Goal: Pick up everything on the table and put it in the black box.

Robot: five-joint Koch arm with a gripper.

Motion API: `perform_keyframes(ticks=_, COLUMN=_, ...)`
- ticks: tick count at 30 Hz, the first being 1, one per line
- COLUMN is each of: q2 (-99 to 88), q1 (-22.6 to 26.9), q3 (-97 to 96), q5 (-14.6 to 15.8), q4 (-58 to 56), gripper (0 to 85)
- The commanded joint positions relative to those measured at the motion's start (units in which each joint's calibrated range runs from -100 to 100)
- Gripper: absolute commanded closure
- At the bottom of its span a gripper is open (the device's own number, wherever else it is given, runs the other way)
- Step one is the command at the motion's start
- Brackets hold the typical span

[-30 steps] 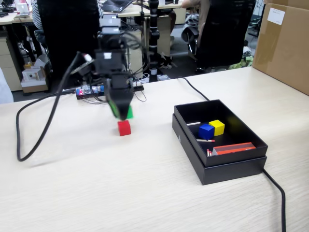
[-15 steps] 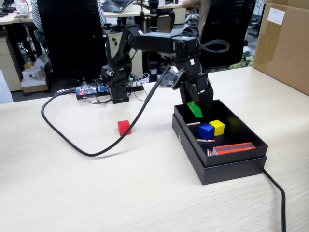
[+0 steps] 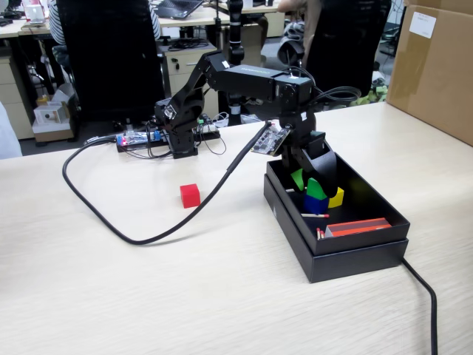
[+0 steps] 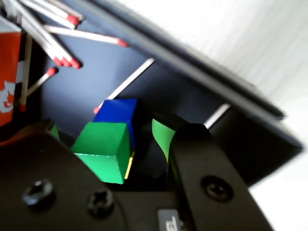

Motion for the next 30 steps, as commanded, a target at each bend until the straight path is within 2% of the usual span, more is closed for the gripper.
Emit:
perform_keyframes(ticks=1, q2=-13.58, q1=-1.17, q3=3.13, q5=-0.10, q4=-0.39, gripper=45.0)
perform_keyframes(ticks=8, q2=-40.54, q1=-6.25, q3=-10.47, q5=-2.54, q4=-1.51, gripper=45.0)
perform_keyframes(ticks=16, q2=-62.00, q1=-15.92, q3=-46.19, q5=-9.04, q4=-1.43, gripper=39.0)
perform_keyframes(ticks=21, q2=-62.23, q1=-18.95, q3=-57.70, q5=-11.53, q4=0.13, gripper=39.0)
perform_keyframes(ticks=30, q2=-52.70, q1=-19.78, q3=-59.34, q5=-11.72, q4=4.19, gripper=39.1)
